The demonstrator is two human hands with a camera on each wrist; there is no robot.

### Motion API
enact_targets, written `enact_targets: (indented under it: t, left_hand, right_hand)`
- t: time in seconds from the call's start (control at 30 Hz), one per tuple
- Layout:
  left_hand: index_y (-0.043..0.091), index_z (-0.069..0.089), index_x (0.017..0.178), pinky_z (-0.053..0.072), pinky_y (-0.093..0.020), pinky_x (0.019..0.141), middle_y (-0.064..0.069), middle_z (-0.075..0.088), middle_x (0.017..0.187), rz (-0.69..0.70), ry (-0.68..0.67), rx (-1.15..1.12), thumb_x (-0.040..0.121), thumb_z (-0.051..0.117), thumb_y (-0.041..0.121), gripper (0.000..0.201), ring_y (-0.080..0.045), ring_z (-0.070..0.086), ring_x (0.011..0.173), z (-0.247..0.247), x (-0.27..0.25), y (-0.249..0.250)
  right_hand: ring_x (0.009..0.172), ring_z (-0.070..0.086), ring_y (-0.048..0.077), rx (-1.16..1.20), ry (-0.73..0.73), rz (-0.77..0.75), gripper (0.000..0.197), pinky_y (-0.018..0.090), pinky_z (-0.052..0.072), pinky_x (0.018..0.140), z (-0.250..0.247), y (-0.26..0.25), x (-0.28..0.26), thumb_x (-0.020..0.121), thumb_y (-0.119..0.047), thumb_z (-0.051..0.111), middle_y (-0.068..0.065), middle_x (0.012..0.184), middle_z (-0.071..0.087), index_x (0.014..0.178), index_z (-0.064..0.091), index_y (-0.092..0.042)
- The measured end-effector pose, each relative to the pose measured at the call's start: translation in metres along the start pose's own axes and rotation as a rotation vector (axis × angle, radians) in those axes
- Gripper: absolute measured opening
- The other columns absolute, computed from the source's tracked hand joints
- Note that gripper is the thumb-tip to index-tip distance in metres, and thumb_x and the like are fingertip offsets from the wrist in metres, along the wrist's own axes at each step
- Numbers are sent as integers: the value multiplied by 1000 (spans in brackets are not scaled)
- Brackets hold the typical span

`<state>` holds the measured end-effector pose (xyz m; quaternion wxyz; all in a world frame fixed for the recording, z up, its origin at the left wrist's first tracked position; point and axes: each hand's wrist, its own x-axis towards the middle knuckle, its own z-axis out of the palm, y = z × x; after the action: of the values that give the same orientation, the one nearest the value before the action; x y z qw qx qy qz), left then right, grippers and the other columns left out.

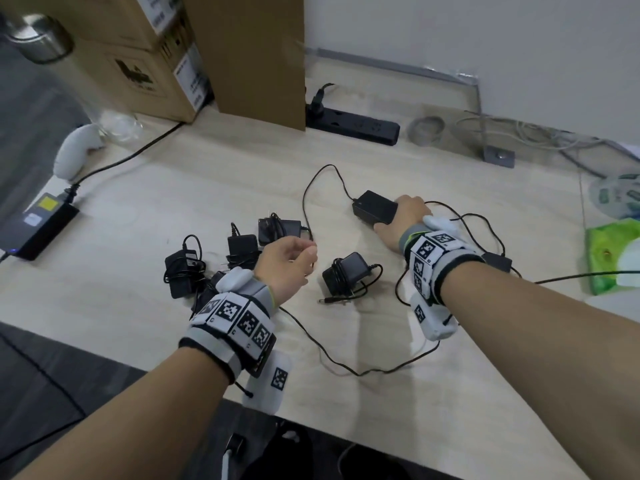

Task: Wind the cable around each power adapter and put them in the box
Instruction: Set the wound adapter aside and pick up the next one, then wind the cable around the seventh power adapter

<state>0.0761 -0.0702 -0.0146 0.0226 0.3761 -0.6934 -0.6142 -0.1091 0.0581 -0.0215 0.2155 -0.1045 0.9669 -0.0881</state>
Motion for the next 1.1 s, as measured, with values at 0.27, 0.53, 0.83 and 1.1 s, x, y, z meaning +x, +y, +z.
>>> enact_targets:
  t: [0.27, 0.53, 0.83, 1.1]
  left_hand:
    - [16, 66, 94, 58, -36, 67, -8, 68, 89, 47, 48, -20, 94, 59, 16, 7, -15, 61, 69, -8, 3, 27]
    - [24, 50, 128, 42, -35, 96, 0, 53, 126, 391, 368, 292, 88, 63, 39, 45, -18, 52, 113, -4, -7, 96]
    - [30, 54, 119, 54, -34, 75, 7, 66, 89, 431, -153, 757, 83, 55, 60, 46, -13, 65, 82, 11, -33, 136]
    - [8, 48, 127, 56, -31, 64, -11, 64, 98, 131, -321, -559, 100, 47, 23, 31, -21, 65, 76, 2, -54, 166]
  right_hand:
    - [91, 54, 23, 483, 172, -74, 44, 28, 41, 82, -39, 20, -33, 81, -35, 69, 3, 116, 53, 119, 52, -20]
    - [91, 56, 14, 494, 192, -491, 54, 34, 49, 89, -91, 20, -68, 75, -10, 76, -7, 113, 46, 122, 54, -25]
    - [106, 46, 4, 201, 111, -889, 58, 15, 35, 87, -136, 8, -102, 73, -3, 76, -6, 119, 52, 124, 57, -23]
    - [90, 64, 10, 776, 240, -557, 83, 27, 51, 82, -123, -14, -136, 75, -40, 76, -5, 123, 51, 144, 31, -30]
